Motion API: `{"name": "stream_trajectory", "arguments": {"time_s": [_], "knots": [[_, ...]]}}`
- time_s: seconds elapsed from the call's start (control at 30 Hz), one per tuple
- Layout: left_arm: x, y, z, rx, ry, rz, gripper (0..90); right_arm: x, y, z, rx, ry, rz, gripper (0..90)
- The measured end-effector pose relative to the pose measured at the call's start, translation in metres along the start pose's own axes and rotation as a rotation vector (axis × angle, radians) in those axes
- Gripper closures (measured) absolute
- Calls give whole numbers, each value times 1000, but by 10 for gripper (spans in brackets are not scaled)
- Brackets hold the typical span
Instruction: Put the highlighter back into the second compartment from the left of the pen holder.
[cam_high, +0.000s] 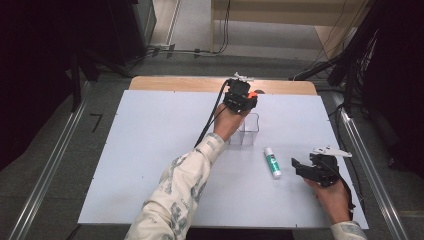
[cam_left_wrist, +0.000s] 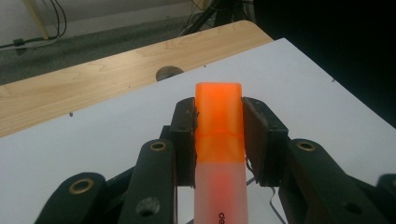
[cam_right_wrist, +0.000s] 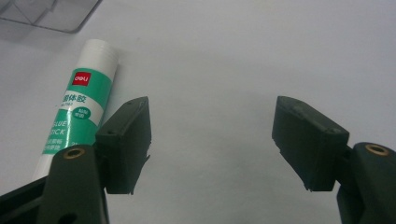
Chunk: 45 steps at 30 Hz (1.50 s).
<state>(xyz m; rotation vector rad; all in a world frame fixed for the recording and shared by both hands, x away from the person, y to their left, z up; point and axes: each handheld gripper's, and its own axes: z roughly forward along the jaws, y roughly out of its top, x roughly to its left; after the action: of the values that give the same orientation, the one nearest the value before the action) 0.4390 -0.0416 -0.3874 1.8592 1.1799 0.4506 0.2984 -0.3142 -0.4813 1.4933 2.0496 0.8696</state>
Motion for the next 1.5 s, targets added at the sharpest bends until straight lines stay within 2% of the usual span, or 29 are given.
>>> {"name": "stream_trajectory", "arguments": {"time_s": [0.7, 0.97, 1.13, 1.5], "knots": [[-1, -1, -2, 2, 0, 23, 667, 0, 0, 1, 7, 1, 0, 270], [-3, -6, -5, 11, -5, 38, 667, 1, 0, 2, 8, 3, 2, 270], [-3, -10, -11, 11, -24, 36, 666, 2, 0, 2, 11, 1, -3, 270], [2, -27, -19, 16, -13, 43, 661, 4, 0, 3, 13, -1, -11, 270]]}}
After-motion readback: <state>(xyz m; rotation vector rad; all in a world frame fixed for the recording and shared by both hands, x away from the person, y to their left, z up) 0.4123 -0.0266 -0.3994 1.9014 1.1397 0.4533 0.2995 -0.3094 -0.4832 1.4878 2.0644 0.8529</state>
